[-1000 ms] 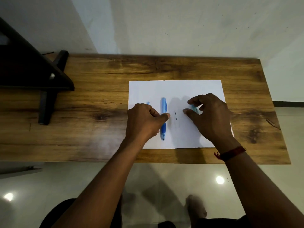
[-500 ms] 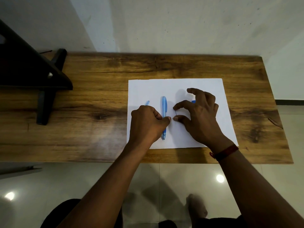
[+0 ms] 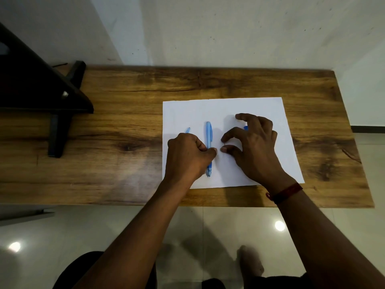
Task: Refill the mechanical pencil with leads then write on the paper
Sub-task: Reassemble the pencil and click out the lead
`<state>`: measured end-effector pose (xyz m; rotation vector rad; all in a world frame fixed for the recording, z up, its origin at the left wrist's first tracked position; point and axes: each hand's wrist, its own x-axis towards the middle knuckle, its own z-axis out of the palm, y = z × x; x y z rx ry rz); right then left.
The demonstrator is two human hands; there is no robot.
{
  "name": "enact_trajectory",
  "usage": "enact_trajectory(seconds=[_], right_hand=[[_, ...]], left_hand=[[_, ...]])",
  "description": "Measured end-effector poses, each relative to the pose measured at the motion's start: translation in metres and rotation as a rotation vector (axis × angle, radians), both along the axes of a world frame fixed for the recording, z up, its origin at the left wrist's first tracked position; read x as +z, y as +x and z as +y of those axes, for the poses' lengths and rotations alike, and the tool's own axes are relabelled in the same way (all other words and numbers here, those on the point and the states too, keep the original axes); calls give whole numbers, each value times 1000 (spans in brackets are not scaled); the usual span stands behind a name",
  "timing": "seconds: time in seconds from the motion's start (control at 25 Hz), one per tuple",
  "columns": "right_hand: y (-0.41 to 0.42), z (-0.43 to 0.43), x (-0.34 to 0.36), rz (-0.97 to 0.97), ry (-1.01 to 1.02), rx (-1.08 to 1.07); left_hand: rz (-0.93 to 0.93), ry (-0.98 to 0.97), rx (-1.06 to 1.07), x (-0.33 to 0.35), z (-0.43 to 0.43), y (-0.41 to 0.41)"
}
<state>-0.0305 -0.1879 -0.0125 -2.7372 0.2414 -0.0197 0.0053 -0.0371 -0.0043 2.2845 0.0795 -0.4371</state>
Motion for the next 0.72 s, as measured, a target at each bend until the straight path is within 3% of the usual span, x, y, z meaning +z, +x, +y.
enact_trajectory(seconds=[0.72], right_hand=[[-1,-1,1,-3,2,-15]], left_hand=[[21,13,-1,-1,-2,2]])
